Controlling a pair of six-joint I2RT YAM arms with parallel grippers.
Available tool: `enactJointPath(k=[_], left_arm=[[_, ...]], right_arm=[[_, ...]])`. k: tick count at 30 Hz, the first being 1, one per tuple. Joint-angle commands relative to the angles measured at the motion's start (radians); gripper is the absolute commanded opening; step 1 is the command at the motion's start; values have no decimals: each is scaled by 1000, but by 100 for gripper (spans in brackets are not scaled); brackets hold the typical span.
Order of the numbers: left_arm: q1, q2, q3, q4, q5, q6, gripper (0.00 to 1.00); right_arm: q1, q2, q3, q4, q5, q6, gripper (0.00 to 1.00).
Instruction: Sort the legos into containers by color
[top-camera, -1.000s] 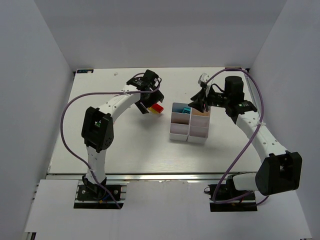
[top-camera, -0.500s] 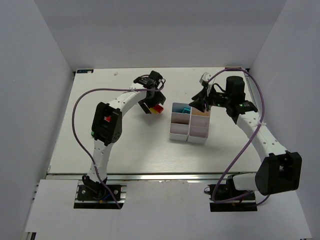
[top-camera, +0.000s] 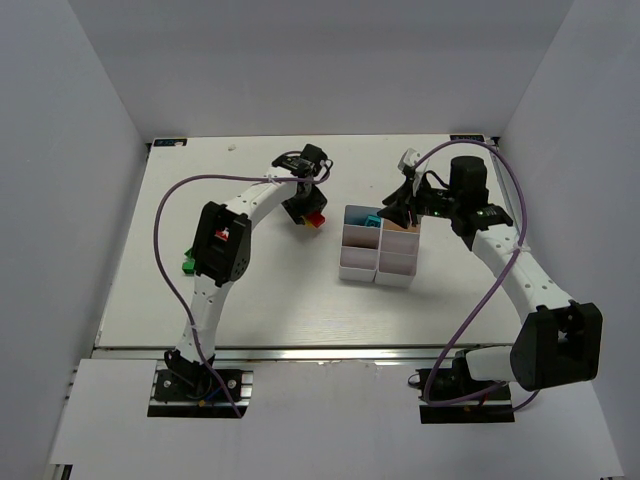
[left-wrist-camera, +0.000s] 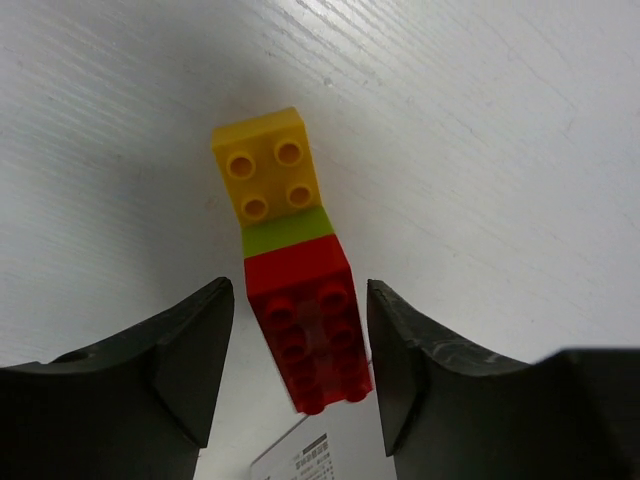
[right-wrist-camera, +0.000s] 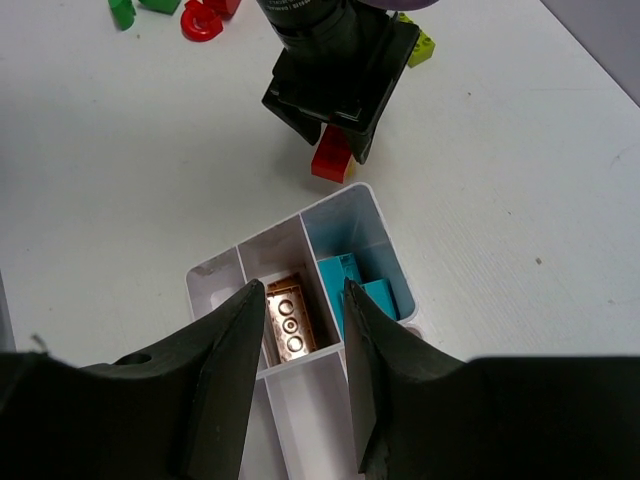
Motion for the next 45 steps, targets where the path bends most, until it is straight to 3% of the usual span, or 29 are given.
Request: enactJointPath(k=[1, 6, 12, 16, 17, 18, 22, 23, 26, 27, 29, 30, 32, 33, 36, 37, 38, 39, 41, 45], left_arm=[[7, -11, 47, -3, -35, 5, 63], [7, -9, 41, -2, -37, 12, 57], [9, -22, 22, 15, -29, 21, 42], [12, -58, 21, 28, -8, 42, 19], [15, -75, 21, 29, -3, 59, 6], [16, -94, 21, 35, 0, 67, 0], [32, -247, -51, 100, 35, 150, 0], [36, -340, -130, 126, 47, 182, 0], [65, -506, -307, 299, 138, 243, 0], [85, -633, -456, 434, 182, 254, 0], [104, -759, -607, 565, 302, 263, 0], [125, -875, -758, 724, 351, 262, 0], [146, -969, -885, 855, 484, 230, 0], [156, -1038, -989, 1003, 539, 217, 0], [157, -1121, -1128, 1209, 684, 167, 0], [157, -1135, -1159, 1270, 737, 139, 0], [157, -1146, -1188, 1386, 762, 87, 0], [157, -1157, -1215, 1441, 777, 61, 0], [157, -1174, -1287, 1604, 820, -10, 0], [157, -1188, -1358, 1761, 839, -77, 0]], right_arm=[[-7, -25, -1, 34, -19, 13, 43], [-7, -27, -3, 31, -19, 11, 43], [-7, -30, -4, 31, -18, 14, 43], [-9, -32, -1, 30, -21, 27, 43], [-9, -33, 2, 30, -19, 33, 43], [-7, -32, 3, 33, -23, 42, 43], [-9, -30, 11, 57, -55, 154, 42], [-7, -27, 11, 66, -58, 189, 41], [-2, -18, 14, 126, -67, 347, 39], [10, -12, 34, 132, -50, 384, 39], [20, 13, 59, 129, -50, 454, 38], [31, 24, 83, 135, -67, 544, 38], [40, 65, 109, 158, -96, 654, 38], [51, 95, 121, 177, -122, 779, 38], [71, 167, 174, 278, -180, 1038, 41], [76, 185, 200, 345, -197, 1101, 44], [83, 203, 212, 390, -231, 1166, 56], [90, 234, 220, 445, -245, 1300, 63], [112, 263, 227, 637, -283, 1421, 79], [151, 312, 269, 700, -291, 1513, 81]])
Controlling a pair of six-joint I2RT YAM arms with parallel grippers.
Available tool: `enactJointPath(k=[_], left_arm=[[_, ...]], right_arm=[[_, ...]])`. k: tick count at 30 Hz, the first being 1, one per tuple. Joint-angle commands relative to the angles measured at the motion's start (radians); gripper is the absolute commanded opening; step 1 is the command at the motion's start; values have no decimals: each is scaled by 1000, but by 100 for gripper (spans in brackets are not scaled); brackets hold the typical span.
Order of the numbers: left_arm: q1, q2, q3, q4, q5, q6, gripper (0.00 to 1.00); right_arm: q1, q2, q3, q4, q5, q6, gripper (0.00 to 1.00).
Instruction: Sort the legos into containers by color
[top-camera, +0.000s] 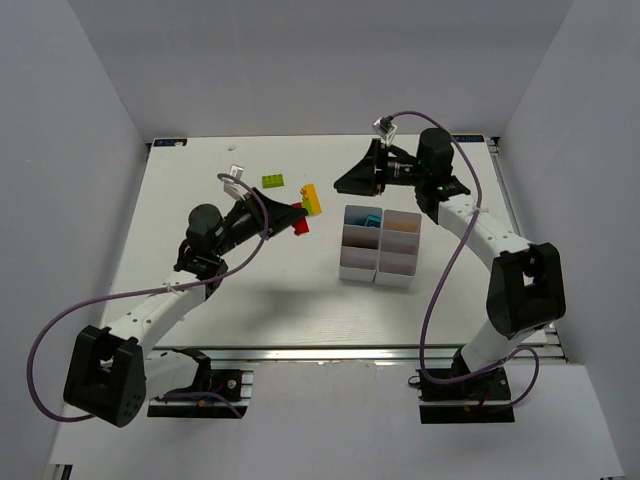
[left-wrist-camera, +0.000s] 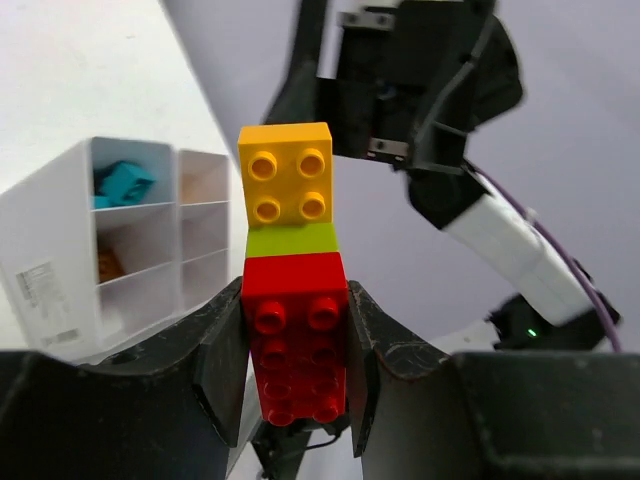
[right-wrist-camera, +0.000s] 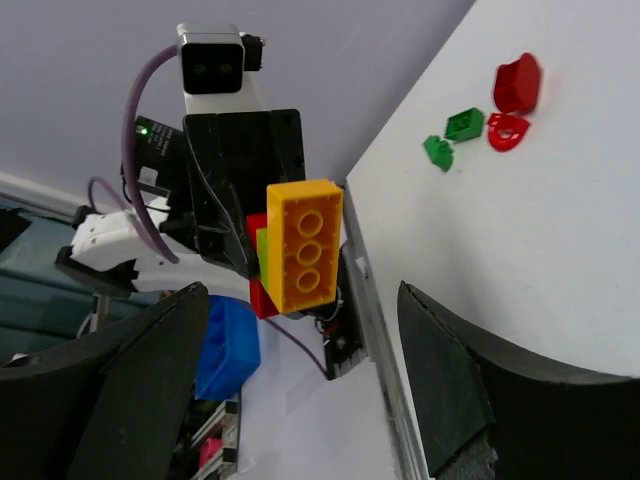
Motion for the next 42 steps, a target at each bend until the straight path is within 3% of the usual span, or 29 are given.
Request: enactJointPath(k=[1, 6, 26, 28, 30, 31, 42], left_arm=[[0, -48, -23, 287, 84, -89, 0], [0, -60, -25, 304, 90, -93, 0], [0, -54, -58, 316, 95, -98, 0], [0, -54, -57, 314, 96, -95, 0], [0, -55, -52, 308, 93, -93, 0], [0, -58, -52, 305, 90, -90, 0], [0, -75, -52, 282, 78, -72, 0]], right_arm=[[32, 3, 70, 164, -54, 171, 80], [46, 0, 61, -16, -37, 44, 79], [127, -21, 37, 197, -75, 142, 76], [124, -30, 41, 143, -42, 104, 75], [121, -52, 89, -77, 69, -83, 76], [121, -56, 93, -94, 90, -119, 77], [104, -84, 34, 53, 72, -23, 76]])
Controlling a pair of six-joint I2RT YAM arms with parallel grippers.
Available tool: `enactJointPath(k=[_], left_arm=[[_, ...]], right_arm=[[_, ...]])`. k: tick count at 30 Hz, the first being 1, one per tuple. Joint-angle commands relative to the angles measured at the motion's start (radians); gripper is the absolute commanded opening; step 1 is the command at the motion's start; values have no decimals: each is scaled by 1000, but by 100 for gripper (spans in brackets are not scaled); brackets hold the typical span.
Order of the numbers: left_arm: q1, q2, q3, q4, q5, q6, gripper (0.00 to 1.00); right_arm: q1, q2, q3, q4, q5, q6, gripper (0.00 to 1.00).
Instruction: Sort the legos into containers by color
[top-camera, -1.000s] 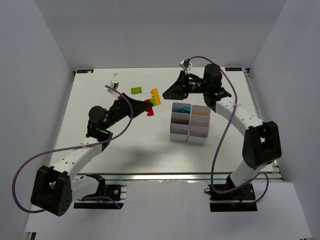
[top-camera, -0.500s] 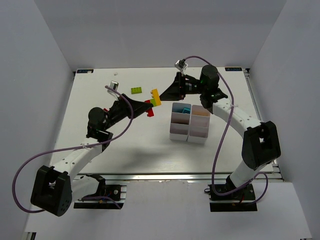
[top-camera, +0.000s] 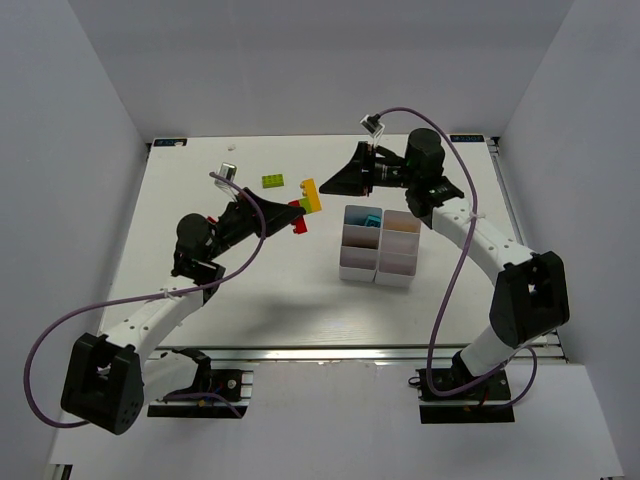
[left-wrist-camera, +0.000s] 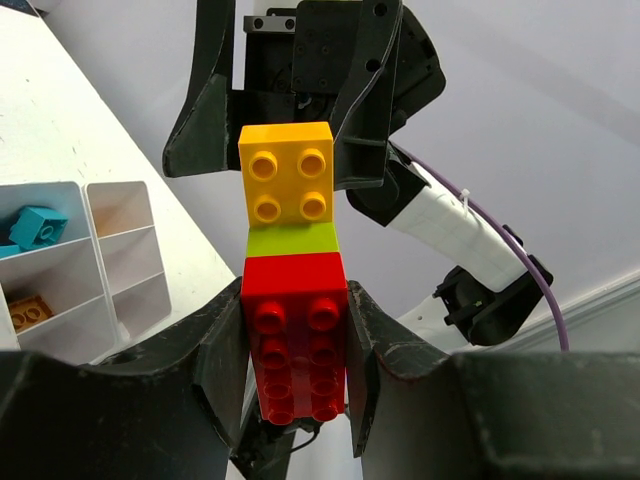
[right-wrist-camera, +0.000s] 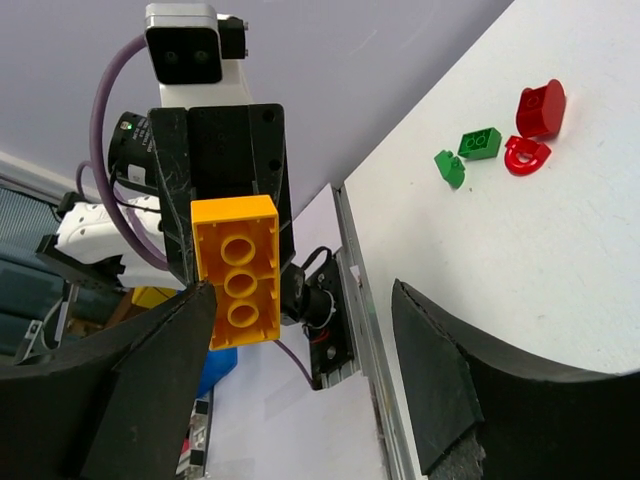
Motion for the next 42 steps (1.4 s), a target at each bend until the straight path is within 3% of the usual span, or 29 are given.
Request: enactJointPath(k=[1, 5, 12, 25, 28, 34, 35, 36, 40, 42], left_arm=[[0, -37, -5, 7, -10, 15, 0], [0, -35, -7, 10, -10, 17, 0], [0, -23, -2, 19, -2, 9, 0], [0, -8, 4, 38, 7, -3, 0], [0, -5, 7, 39, 6, -5, 0], [0, 6, 16, 24, 10, -5, 0], [0, 9, 21, 19, 10, -5, 2], [-1, 12, 24, 13, 10, -5, 15], [0, 8, 34, -37, 6, 18, 41], [-1, 2, 42, -63, -1, 34, 47]], right_arm=[[-4, -44, -17, 121, -25, 39, 76], [-4, -37, -51, 258, -75, 135, 76], [14, -22, -59, 355, -119, 201, 77], [47, 19, -22, 303, -102, 182, 69], [47, 22, -19, 306, -98, 182, 62], [48, 25, -19, 313, -99, 176, 32], [47, 25, -17, 315, -99, 175, 30], [47, 24, -17, 315, -99, 173, 29], [47, 25, -22, 318, -99, 173, 22], [47, 25, -25, 321, -96, 173, 21]])
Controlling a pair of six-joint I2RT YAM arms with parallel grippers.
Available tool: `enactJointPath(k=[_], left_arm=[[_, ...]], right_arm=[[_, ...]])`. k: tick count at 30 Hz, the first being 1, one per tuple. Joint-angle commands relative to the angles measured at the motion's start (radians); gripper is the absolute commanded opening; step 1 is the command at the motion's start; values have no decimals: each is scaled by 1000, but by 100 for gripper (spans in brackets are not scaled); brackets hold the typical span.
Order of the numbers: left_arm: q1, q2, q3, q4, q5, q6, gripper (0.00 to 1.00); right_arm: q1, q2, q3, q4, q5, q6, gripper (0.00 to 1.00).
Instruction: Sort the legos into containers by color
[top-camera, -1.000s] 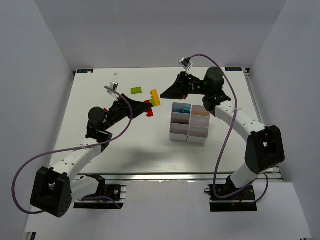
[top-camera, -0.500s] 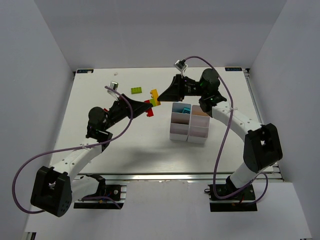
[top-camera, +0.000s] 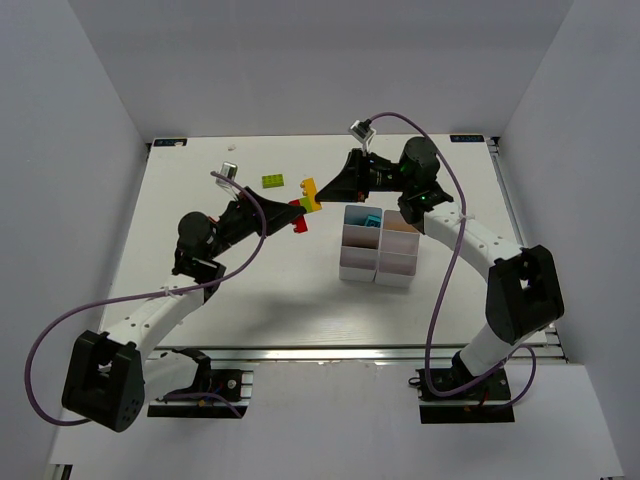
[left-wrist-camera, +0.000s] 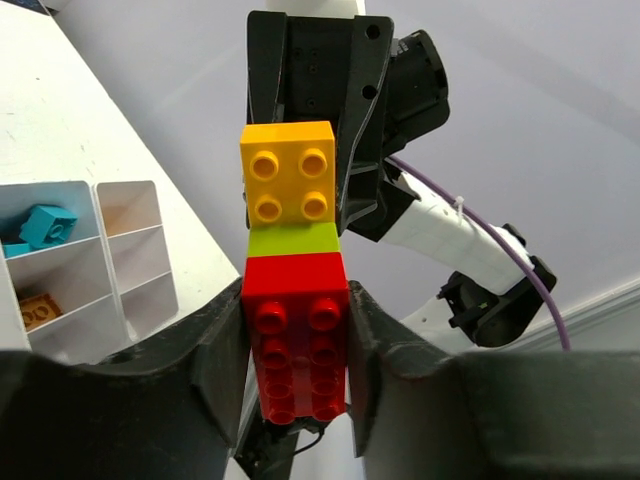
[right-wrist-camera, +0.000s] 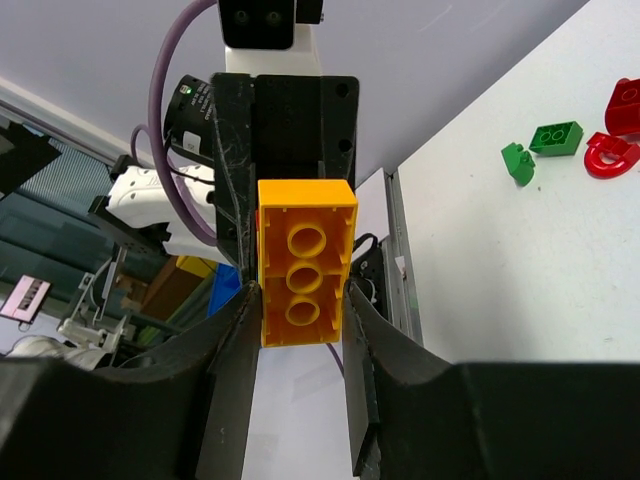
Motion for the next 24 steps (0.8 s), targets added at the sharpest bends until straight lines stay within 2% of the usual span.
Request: enactJointPath(k=[1, 6, 24], left_arm=[[0, -17, 41, -74, -2, 39, 52], [0, -34, 44, -99, -9, 53, 60], [0, -33, 49, -73, -10, 38, 65]], right_arm=[[7, -7, 30, 42, -5, -10, 21], [7, -5, 24, 40, -4, -10, 21], [17, -10, 12, 26, -7, -14, 21]])
